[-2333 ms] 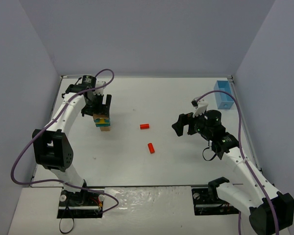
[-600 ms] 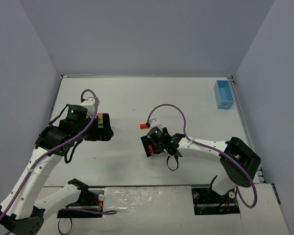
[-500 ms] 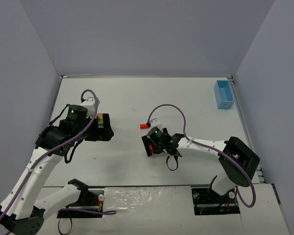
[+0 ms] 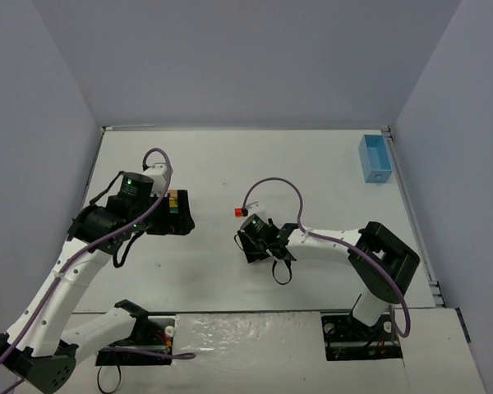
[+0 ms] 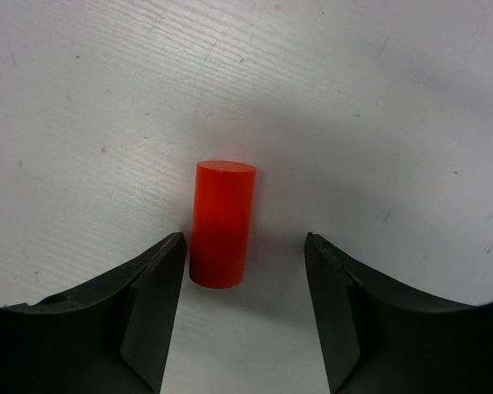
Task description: Build the wood block tower
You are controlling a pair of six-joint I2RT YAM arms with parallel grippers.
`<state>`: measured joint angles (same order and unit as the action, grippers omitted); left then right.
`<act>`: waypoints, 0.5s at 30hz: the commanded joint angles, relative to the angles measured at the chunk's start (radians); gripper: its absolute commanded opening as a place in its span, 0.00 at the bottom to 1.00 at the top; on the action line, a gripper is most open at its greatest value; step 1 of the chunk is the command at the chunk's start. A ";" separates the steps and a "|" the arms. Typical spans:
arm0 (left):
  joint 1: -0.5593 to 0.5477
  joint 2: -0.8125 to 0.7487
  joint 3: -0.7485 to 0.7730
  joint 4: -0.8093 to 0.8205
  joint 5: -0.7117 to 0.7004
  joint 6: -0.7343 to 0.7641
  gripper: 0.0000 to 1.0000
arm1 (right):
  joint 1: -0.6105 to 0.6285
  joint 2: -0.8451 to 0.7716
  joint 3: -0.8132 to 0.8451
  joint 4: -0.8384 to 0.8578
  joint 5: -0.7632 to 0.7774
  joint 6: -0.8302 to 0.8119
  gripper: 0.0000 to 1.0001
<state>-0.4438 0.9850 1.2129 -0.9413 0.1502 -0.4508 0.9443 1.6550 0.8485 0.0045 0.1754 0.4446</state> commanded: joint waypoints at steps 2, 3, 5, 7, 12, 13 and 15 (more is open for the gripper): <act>0.005 0.020 0.027 0.042 0.046 -0.019 0.88 | 0.008 0.010 0.045 0.015 0.000 -0.001 0.45; 0.005 0.024 0.027 0.043 0.064 -0.020 0.88 | 0.008 0.011 0.047 0.015 -0.003 -0.004 0.37; 0.005 0.027 0.028 0.045 0.081 -0.020 0.88 | 0.008 0.013 0.052 0.017 -0.012 -0.016 0.22; 0.005 0.029 0.030 0.045 0.094 -0.020 0.88 | 0.010 0.000 0.052 0.017 -0.014 -0.024 0.09; 0.005 0.041 0.066 0.046 0.218 -0.038 0.88 | 0.048 -0.104 0.050 0.023 0.002 -0.084 0.00; 0.005 0.049 0.075 0.045 0.238 -0.042 0.88 | 0.076 -0.131 0.053 0.024 0.009 -0.107 0.00; 0.005 0.058 0.100 0.045 0.276 -0.049 0.88 | 0.100 -0.199 0.056 0.037 0.025 -0.159 0.00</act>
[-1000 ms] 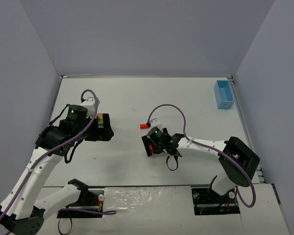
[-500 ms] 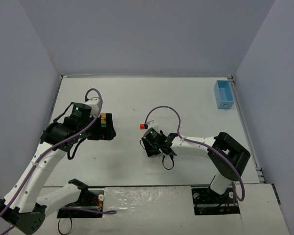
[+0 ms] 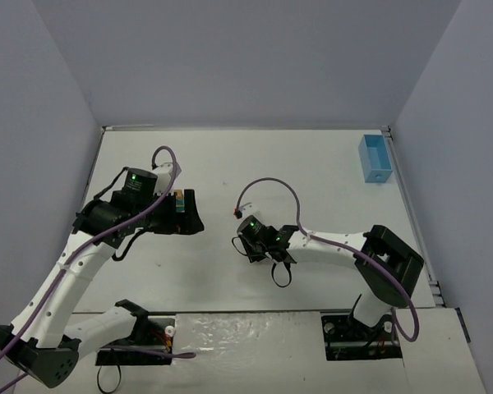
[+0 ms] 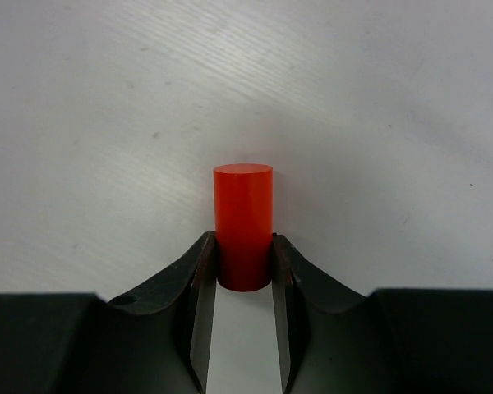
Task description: Build the wood block tower
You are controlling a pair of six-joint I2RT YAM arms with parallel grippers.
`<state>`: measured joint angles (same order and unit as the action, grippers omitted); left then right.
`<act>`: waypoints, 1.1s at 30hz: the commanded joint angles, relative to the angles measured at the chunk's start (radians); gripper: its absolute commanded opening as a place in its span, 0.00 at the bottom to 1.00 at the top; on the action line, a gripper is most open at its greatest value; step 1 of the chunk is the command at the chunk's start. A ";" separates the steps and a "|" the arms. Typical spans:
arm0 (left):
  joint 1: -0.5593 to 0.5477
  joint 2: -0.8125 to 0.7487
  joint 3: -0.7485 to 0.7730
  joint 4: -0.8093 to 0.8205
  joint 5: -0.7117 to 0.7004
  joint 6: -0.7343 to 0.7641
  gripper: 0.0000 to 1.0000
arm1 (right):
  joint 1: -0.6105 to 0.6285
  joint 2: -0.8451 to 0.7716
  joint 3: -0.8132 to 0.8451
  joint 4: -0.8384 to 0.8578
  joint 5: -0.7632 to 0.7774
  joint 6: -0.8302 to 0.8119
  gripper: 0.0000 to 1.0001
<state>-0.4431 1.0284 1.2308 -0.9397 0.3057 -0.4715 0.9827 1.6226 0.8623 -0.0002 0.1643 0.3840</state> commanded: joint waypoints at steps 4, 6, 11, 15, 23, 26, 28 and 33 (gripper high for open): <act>0.003 0.033 0.141 0.062 0.214 -0.038 0.88 | 0.083 -0.379 0.038 0.128 -0.044 -0.238 0.00; 0.001 0.039 0.163 0.081 0.268 -0.050 0.88 | 0.085 -0.453 0.041 0.159 -0.076 -0.289 0.00; -0.032 0.074 0.221 0.102 0.275 -0.083 0.88 | 0.085 -0.545 0.078 0.208 -0.177 -0.369 0.00; -0.090 0.074 0.207 0.192 0.248 -0.122 0.88 | 0.085 -0.581 0.086 0.259 -0.232 -0.375 0.00; -0.157 0.094 0.199 0.289 0.216 -0.190 0.81 | 0.083 -0.598 0.079 0.290 -0.270 -0.370 0.00; -0.181 0.100 0.182 0.291 0.186 -0.204 0.75 | 0.084 -0.612 0.067 0.305 -0.263 -0.365 0.00; -0.188 0.105 0.172 0.290 0.175 -0.208 0.72 | 0.085 -0.615 0.063 0.306 -0.260 -0.364 0.00; -0.201 0.110 0.154 0.289 0.170 -0.216 0.60 | 0.085 -0.619 0.052 0.310 -0.247 -0.363 0.01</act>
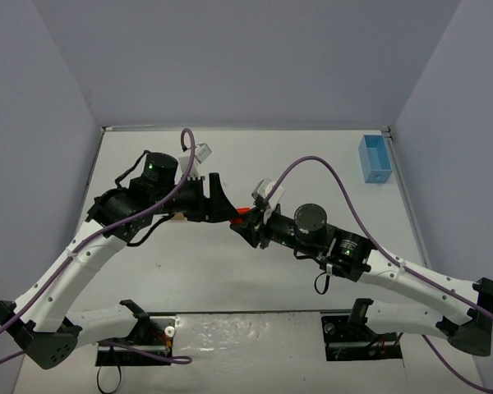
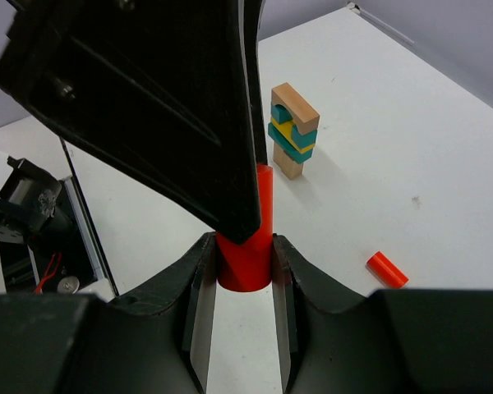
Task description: Build the wood block tower
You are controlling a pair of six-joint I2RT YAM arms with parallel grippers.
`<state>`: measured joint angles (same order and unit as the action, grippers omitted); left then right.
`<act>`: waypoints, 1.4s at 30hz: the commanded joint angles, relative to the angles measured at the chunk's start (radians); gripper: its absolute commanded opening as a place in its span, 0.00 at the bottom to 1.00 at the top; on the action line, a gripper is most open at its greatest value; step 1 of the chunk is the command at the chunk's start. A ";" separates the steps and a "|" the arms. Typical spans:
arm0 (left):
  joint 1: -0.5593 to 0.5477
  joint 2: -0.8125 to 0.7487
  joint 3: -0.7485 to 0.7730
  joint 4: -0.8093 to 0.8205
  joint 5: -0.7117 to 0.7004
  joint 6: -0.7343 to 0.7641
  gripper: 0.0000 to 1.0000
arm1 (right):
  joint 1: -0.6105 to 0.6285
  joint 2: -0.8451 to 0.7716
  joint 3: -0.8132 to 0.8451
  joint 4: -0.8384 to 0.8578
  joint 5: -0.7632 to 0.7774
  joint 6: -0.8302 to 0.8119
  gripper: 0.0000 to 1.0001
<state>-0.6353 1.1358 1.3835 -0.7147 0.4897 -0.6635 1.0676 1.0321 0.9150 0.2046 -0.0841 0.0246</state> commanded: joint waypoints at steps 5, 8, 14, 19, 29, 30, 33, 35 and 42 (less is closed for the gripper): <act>-0.009 -0.004 0.007 0.064 -0.022 -0.025 0.50 | -0.001 -0.034 -0.016 0.107 0.011 -0.004 0.01; -0.009 -0.002 0.014 0.066 -0.028 -0.025 0.44 | -0.001 -0.034 -0.024 0.108 0.014 -0.005 0.01; -0.008 -0.003 0.019 0.066 -0.016 -0.033 0.43 | -0.001 -0.041 -0.040 0.111 0.028 -0.006 0.02; -0.009 -0.011 0.020 0.065 -0.018 -0.035 0.42 | -0.001 -0.031 -0.046 0.115 0.030 -0.008 0.02; -0.010 0.005 0.006 0.066 0.009 -0.038 0.37 | -0.001 -0.026 -0.047 0.124 0.022 -0.010 0.02; -0.010 0.007 0.006 0.066 0.011 -0.038 0.37 | -0.001 -0.025 -0.048 0.125 0.021 -0.011 0.02; -0.010 0.010 0.008 0.066 0.021 -0.034 0.37 | -0.001 -0.020 -0.052 0.128 0.008 -0.015 0.02; -0.010 0.013 0.008 0.066 0.033 -0.034 0.37 | -0.001 -0.015 -0.054 0.129 -0.001 -0.015 0.02; -0.019 0.018 0.007 0.064 0.050 -0.029 0.31 | -0.001 -0.007 -0.056 0.128 -0.015 -0.061 0.03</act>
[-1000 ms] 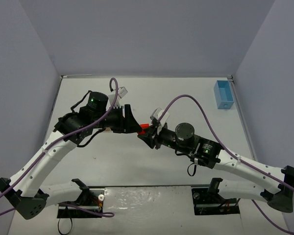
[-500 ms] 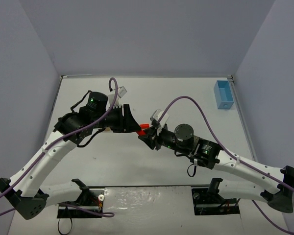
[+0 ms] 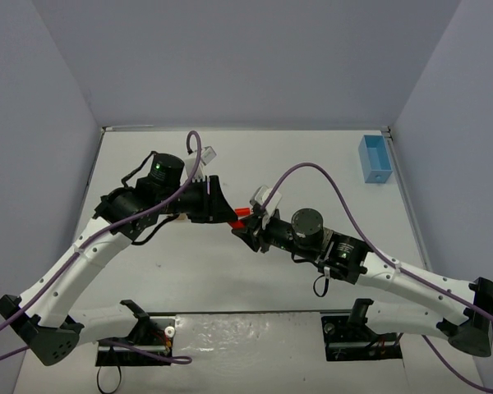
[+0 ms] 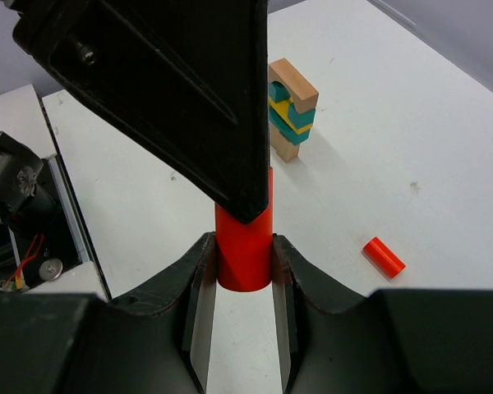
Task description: Build the wood block tower
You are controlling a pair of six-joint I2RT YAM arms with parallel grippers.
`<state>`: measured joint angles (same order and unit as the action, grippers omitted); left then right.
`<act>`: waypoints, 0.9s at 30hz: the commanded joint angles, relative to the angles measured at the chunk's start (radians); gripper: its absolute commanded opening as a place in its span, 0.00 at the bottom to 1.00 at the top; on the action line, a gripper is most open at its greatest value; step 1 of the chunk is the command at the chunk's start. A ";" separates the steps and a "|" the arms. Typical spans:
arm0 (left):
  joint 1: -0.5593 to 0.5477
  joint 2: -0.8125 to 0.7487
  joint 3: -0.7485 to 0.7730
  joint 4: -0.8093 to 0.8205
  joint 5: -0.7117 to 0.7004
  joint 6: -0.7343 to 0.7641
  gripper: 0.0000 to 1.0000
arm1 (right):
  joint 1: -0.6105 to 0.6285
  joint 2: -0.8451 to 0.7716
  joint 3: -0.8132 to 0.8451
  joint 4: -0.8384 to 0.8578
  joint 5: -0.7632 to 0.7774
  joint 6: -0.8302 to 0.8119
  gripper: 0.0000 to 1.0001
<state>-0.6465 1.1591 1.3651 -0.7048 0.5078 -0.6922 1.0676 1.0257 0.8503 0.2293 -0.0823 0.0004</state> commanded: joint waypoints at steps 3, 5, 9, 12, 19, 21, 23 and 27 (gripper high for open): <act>-0.009 -0.007 0.022 0.054 0.034 0.002 0.28 | -0.001 0.001 0.007 0.104 -0.024 -0.048 0.03; -0.009 -0.005 0.023 0.054 0.041 0.003 0.26 | -0.001 0.001 0.005 0.105 -0.022 -0.054 0.03; -0.009 -0.004 0.015 0.052 0.054 0.006 0.21 | -0.001 -0.002 0.001 0.104 -0.022 -0.061 0.04; -0.010 -0.008 0.002 0.051 0.054 0.009 0.05 | -0.001 -0.004 -0.004 0.104 -0.016 -0.067 0.10; -0.010 -0.039 0.005 0.017 -0.055 0.049 0.00 | -0.004 -0.002 -0.025 0.104 0.025 -0.073 0.78; -0.010 -0.042 0.018 -0.021 -0.113 0.069 0.00 | -0.006 -0.008 -0.034 0.104 0.036 -0.070 0.87; -0.010 -0.042 0.026 -0.046 -0.158 0.086 0.00 | -0.009 -0.013 -0.043 0.103 0.045 -0.067 0.94; -0.010 -0.038 0.050 -0.109 -0.295 0.114 0.00 | -0.019 -0.041 -0.071 0.091 0.080 -0.058 1.00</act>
<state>-0.6525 1.1435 1.3495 -0.7749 0.3637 -0.6287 1.0606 1.0240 0.7919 0.2485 -0.0538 -0.0635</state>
